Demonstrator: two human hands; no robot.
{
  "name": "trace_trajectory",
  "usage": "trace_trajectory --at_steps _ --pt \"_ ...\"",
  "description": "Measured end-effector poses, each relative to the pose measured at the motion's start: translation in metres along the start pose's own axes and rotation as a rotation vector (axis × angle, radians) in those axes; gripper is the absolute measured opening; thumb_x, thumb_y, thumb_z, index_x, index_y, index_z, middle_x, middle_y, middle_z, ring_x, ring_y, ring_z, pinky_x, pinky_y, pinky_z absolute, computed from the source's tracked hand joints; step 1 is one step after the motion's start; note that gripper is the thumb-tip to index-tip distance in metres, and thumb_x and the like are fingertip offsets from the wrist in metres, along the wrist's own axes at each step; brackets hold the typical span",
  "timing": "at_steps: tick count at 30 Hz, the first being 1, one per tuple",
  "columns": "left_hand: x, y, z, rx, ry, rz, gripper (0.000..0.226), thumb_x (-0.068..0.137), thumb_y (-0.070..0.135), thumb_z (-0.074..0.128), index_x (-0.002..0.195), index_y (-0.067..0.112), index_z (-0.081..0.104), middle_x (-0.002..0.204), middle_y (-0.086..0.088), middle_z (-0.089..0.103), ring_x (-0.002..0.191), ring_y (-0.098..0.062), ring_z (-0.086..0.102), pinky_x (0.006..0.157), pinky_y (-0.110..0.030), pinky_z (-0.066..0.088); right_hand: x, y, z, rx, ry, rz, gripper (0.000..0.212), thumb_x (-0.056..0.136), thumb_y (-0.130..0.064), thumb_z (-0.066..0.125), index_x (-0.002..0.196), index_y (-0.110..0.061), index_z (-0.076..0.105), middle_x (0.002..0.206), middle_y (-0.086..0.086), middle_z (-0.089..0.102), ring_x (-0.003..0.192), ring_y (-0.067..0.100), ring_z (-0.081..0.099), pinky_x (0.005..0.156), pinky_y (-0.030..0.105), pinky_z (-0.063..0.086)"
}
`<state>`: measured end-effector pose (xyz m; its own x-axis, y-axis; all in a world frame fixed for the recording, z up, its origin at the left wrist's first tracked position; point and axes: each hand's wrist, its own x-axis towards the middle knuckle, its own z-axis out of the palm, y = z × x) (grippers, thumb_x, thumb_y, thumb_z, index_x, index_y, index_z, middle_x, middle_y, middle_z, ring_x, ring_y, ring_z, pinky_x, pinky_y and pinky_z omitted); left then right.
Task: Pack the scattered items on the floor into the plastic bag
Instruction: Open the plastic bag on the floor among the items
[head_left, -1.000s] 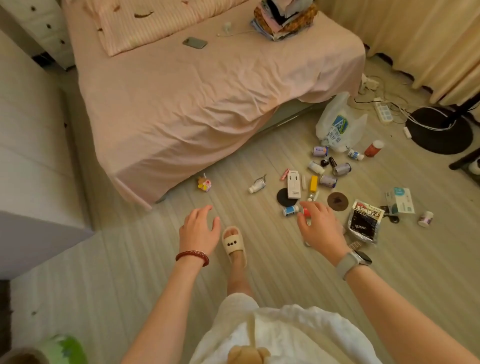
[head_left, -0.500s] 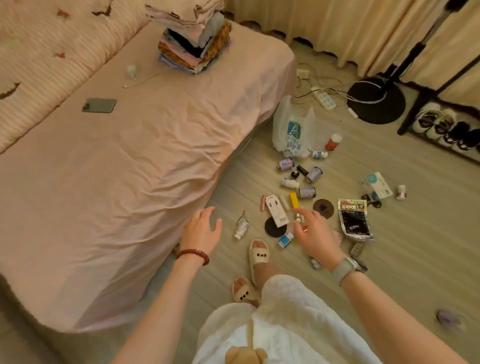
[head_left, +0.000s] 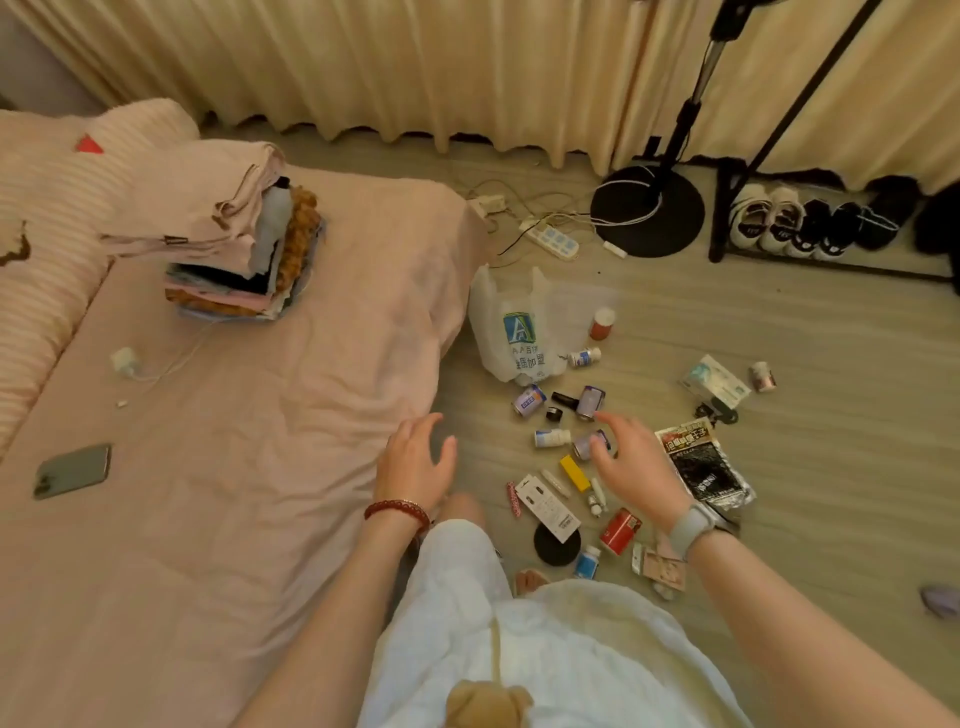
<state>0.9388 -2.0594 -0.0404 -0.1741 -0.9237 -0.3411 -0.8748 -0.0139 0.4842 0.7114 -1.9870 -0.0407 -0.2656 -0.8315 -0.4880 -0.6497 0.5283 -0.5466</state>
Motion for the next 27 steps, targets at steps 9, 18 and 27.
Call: trace_trajectory --at_steps 9,18,27 --pt "0.251 0.048 -0.010 0.124 -0.338 0.190 0.040 0.091 0.028 0.045 0.129 0.013 0.045 0.133 -0.009 0.047 0.123 -0.024 0.045 0.101 -0.035 0.038 0.157 -0.026 -0.011 0.266 0.170 0.330 0.043 0.094 -0.023 0.042 0.135 -0.011 0.039 0.139 0.011 0.044 0.128 0.025 0.040 0.103 0.035 0.034" --pt "0.449 0.102 0.032 0.346 -0.584 0.358 0.042 0.091 0.025 0.046 0.131 0.010 0.043 0.130 -0.013 0.049 0.122 -0.025 0.044 0.101 -0.032 0.034 0.289 -0.040 -0.002 0.515 0.222 0.599 0.041 0.094 -0.023 0.043 0.133 -0.012 0.041 0.138 0.013 0.043 0.127 0.027 0.040 0.100 0.032 0.035" --pt "0.575 0.035 0.217 0.642 -0.719 0.430 0.047 0.092 0.023 0.043 0.136 0.008 0.033 0.142 -0.014 0.036 0.129 -0.030 0.034 0.107 -0.036 0.028 0.445 0.059 0.104 0.632 0.272 0.664 0.039 0.093 -0.018 0.047 0.131 -0.010 0.045 0.131 0.014 0.051 0.120 0.026 0.048 0.097 0.029 0.036"
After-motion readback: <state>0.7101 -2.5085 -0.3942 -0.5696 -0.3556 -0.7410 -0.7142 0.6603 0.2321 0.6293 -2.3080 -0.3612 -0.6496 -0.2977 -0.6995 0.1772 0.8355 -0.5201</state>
